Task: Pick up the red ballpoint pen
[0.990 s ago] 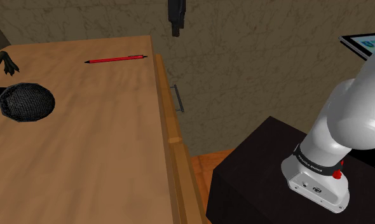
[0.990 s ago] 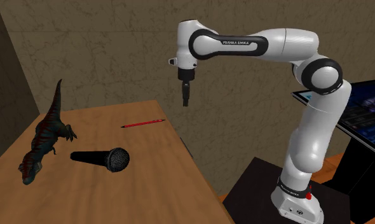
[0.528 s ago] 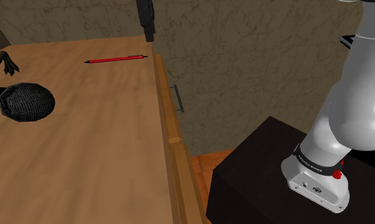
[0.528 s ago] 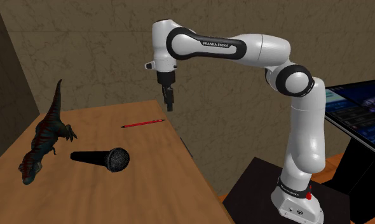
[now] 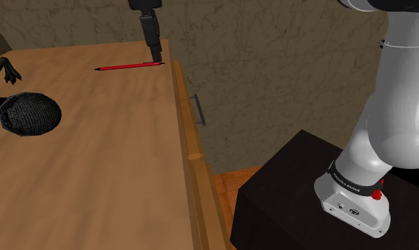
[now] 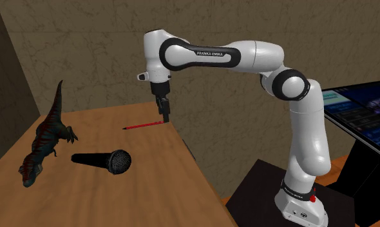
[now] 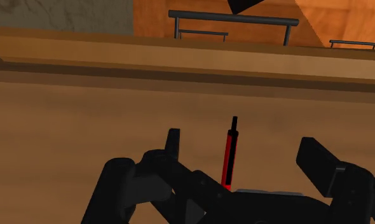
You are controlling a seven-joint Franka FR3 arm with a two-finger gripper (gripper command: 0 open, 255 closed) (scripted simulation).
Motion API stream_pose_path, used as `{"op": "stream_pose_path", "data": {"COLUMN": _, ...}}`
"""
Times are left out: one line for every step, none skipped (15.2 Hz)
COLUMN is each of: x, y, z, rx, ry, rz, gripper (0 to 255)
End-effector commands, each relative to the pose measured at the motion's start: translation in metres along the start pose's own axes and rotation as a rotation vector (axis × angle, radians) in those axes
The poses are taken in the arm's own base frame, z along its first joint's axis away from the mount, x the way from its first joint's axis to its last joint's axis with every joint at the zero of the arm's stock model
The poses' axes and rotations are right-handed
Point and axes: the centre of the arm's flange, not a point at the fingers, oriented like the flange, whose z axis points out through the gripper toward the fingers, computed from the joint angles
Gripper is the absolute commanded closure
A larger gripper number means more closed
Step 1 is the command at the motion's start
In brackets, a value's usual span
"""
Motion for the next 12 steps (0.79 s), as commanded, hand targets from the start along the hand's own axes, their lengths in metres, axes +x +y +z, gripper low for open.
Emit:
{"op": "stream_pose_path", "data": {"x": 0.0000, "y": 0.0005, "z": 0.0107, "rx": 0.000, "ry": 0.000, "rz": 0.000, "gripper": 0}}
{"op": "stream_pose_path", "data": {"x": 0.0001, "y": 0.0006, "z": 0.0138, "rx": 0.000, "ry": 0.000, "rz": 0.000, "gripper": 0}}
{"op": "stream_pose_path", "data": {"x": 0.0001, "y": 0.0006, "z": 0.0138, "rx": 0.000, "ry": 0.000, "rz": 0.000, "gripper": 0}}
{"op": "stream_pose_path", "data": {"x": 0.0001, "y": 0.0006, "z": 0.0138, "rx": 0.000, "ry": 0.000, "rz": 0.000, "gripper": 0}}
{"op": "stream_pose_path", "data": {"x": 0.0004, "y": 0.0008, "z": 0.0139, "rx": 0.000, "ry": 0.000, "rz": 0.000, "gripper": 255}}
{"op": "stream_pose_path", "data": {"x": 0.0004, "y": 0.0008, "z": 0.0138, "rx": 0.000, "ry": 0.000, "rz": 0.000, "gripper": 255}}
{"op": "stream_pose_path", "data": {"x": 0.0004, "y": 0.0008, "z": 0.0138, "rx": 0.000, "ry": 0.000, "rz": 0.000, "gripper": 255}}
{"op": "stream_pose_path", "data": {"x": 0.0008, "y": 0.0005, "z": 0.0136, "rx": 0.000, "ry": 0.000, "rz": -0.001, "gripper": 255}}
{"op": "stream_pose_path", "data": {"x": 0.0005, "y": 0.0003, "z": 0.0141, "rx": 0.000, "ry": 0.001, "rz": -0.001, "gripper": 255}}
{"op": "stream_pose_path", "data": {"x": 0.0004, "y": 0.0001, "z": 0.0141, "rx": 0.000, "ry": 0.001, "rz": -0.001, "gripper": 255}}
{"op": "stream_pose_path", "data": {"x": 0.0019, "y": 0.0001, "z": 0.0149, "rx": 0.000, "ry": 0.001, "rz": -0.001, "gripper": 255}}
{"op": "stream_pose_path", "data": {"x": 0.0020, "y": -0.0008, "z": 0.0150, "rx": 0.000, "ry": 0.001, "rz": -0.001, "gripper": 255}}
